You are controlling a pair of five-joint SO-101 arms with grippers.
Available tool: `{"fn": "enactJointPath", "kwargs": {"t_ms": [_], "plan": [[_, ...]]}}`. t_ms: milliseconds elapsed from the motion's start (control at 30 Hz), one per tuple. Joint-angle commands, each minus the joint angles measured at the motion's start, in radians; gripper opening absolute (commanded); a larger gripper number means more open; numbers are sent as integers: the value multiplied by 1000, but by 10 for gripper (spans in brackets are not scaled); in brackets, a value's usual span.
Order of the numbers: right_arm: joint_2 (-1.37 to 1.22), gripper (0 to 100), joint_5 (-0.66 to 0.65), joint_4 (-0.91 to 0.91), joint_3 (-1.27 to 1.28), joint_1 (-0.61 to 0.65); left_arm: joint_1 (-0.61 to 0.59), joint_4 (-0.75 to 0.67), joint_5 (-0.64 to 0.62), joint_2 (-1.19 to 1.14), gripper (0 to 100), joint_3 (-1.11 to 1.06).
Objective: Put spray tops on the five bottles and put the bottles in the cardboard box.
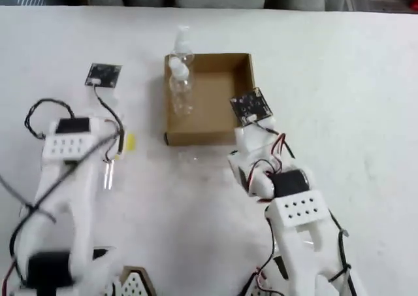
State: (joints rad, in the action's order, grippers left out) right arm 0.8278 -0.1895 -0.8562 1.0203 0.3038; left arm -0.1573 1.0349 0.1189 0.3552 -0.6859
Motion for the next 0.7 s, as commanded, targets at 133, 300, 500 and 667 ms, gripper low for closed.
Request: {"fn": "enactJointPath", "kwargs": {"t_ms": [133, 300, 500, 667], "plan": [[81, 21, 3, 113, 0, -18, 125, -411, -3, 392, 20, -284], [111, 20, 2, 246, 0, -51, 170, -644, -3, 625, 20, -494], [206, 18, 0, 441, -2, -68, 214, -766, -5, 905, 20, -647], [352, 17, 0, 688, -25, -44, 288, -761, -5, 1086, 20, -674]]}}
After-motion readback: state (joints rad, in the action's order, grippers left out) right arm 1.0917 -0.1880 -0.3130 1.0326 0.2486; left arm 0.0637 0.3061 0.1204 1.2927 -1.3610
